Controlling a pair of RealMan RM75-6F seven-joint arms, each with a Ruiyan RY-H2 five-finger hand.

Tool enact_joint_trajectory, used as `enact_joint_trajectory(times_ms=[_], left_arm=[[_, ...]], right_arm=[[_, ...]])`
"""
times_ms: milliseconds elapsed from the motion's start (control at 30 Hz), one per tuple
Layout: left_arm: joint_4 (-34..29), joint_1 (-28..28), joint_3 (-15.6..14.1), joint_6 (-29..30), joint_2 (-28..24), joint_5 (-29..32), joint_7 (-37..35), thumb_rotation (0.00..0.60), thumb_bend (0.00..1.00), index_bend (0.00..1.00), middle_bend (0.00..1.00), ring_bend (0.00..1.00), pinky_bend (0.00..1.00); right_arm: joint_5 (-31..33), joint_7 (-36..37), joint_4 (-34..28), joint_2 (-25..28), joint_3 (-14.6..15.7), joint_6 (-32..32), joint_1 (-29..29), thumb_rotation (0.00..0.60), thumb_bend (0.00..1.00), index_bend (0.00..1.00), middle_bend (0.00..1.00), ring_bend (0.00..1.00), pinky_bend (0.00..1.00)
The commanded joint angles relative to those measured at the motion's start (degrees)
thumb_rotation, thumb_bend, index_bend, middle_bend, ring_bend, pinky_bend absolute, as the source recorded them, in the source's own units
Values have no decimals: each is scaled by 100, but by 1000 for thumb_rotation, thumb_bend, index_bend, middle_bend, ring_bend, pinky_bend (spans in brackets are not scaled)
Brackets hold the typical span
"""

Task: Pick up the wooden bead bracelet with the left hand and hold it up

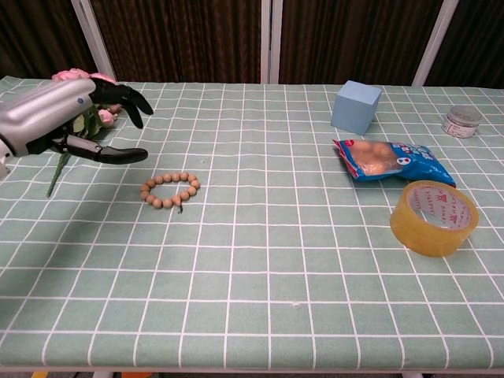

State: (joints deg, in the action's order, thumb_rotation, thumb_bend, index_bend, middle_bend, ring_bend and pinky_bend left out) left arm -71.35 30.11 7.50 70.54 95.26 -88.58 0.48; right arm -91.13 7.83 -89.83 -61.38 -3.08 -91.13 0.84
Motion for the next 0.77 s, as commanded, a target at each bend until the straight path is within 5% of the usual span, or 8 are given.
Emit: enact_joint_trajectory(times_ms=[33, 133, 400, 767], left_arm=[[-362, -132, 103, 364, -357, 72, 227, 474, 59, 278, 338, 248, 192], [-643, -368, 245, 310, -924, 577, 253, 595, 59, 289, 354, 262, 199], [-893, -1335, -40, 495, -2221, 1245, -226, 600, 60, 280, 318, 148, 67], [-1456, -2624, -781, 1975, -2573, 630, -279, 600, 63, 273, 303, 136, 48]], right_arm=[[33, 14, 16, 26, 16, 137, 67, 600, 57, 88, 187, 30, 0], [60, 120, 62, 86, 45, 325, 140, 600, 58, 81, 174, 30, 6], [-111, 622, 92, 258, 165, 628, 316, 600, 90, 0, 77, 0, 2], [-461, 423, -117, 138, 273, 429, 329, 600, 100, 0, 33, 0, 0]])
